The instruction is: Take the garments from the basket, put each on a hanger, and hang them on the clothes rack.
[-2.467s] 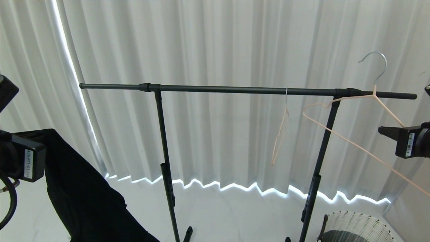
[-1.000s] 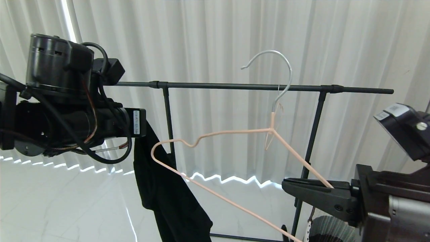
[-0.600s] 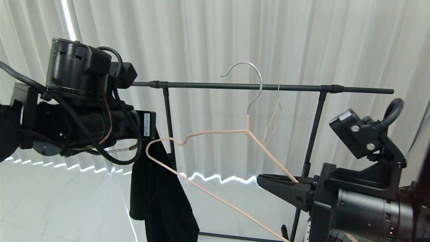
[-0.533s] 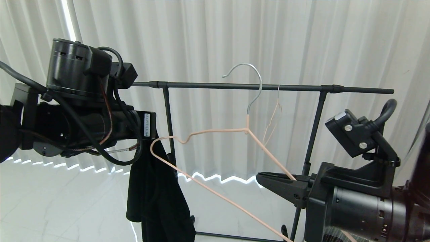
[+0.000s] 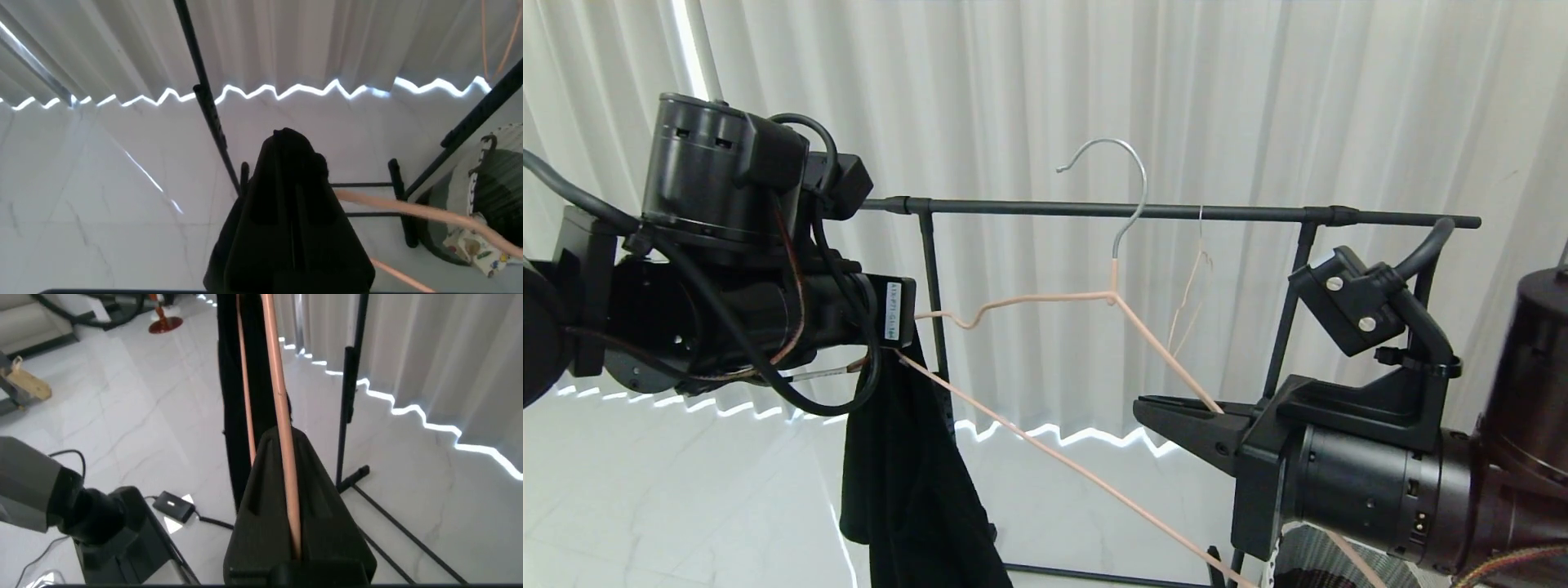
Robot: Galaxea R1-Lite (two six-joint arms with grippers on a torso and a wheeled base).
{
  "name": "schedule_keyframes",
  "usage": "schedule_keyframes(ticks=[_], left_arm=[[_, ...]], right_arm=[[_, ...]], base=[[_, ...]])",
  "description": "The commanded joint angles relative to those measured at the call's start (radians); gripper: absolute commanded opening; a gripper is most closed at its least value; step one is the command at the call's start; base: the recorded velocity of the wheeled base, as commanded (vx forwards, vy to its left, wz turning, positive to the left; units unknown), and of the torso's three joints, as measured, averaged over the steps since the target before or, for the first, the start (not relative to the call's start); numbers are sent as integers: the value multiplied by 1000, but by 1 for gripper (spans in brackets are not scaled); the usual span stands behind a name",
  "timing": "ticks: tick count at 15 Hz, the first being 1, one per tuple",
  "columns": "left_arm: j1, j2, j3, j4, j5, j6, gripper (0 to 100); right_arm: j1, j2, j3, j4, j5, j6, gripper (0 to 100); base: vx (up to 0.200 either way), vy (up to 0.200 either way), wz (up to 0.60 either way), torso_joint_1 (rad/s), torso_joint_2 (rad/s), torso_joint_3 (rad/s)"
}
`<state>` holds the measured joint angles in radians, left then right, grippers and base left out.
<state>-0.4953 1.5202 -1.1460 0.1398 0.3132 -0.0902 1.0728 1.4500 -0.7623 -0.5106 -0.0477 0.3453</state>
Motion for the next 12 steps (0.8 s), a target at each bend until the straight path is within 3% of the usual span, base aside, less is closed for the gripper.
schedule_keyframes(ticks=[1,12], left_arm=[[-14,-8,-6,0,3,0,0],[-117,-72,-18,0,35,0,0]], right_arm=[[1,10,-9,0,-1,0,0],[19,96,-43,-29,-3,-5,0]], base=[[0,0,0,0,0,0],[0,0,0,0,0,0]])
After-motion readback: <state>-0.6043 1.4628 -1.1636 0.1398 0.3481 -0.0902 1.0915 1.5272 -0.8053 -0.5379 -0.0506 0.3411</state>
